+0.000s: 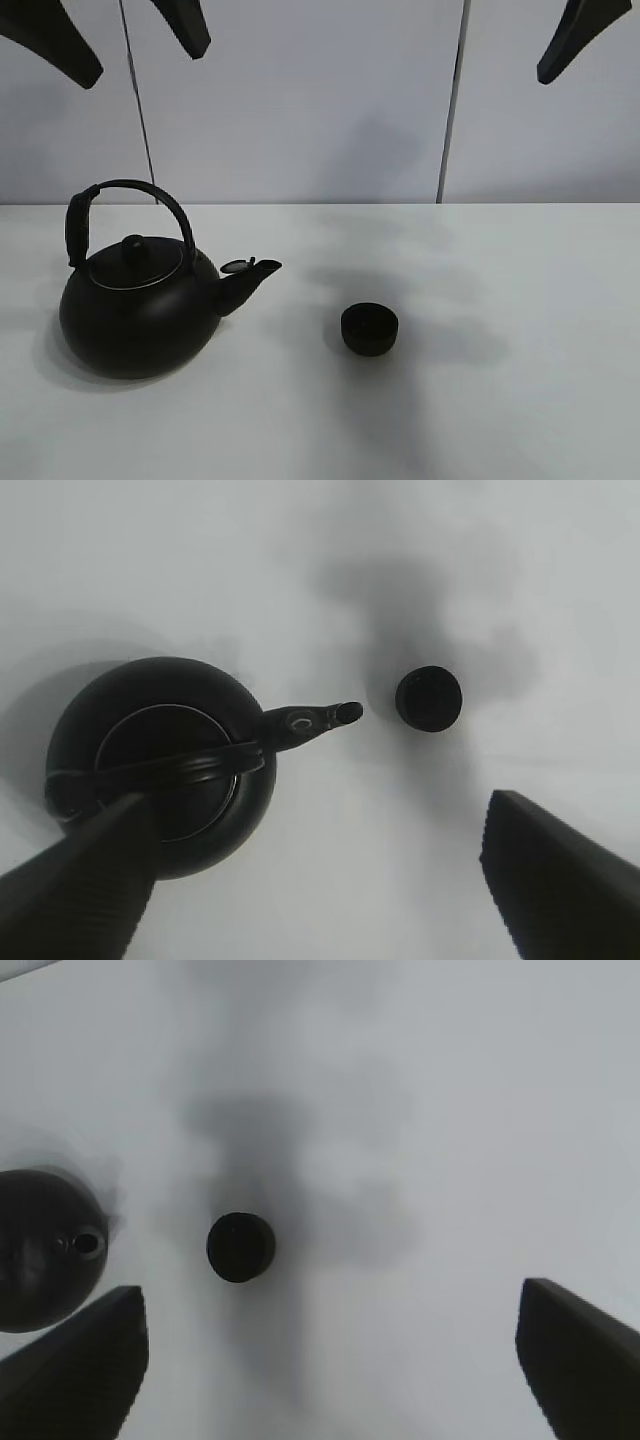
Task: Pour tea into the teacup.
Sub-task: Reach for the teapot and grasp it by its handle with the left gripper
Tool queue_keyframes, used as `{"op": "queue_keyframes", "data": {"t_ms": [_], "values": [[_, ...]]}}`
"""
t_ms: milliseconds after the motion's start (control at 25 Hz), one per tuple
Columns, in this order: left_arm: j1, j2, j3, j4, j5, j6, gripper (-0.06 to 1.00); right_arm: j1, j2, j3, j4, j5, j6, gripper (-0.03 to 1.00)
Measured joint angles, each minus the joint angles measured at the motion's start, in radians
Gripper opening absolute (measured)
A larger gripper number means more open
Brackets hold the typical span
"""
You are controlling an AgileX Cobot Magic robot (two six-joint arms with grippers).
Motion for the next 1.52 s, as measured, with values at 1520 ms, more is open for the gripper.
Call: {"op": "queue_keyframes", "data": {"t_ms": [1520], "values": [[0.000,-0.001,0.000,0.014,-0.012,0.148,0.63,0.111,0.131,0.001,0.141,-0.063,-0.032,0.69]]}}
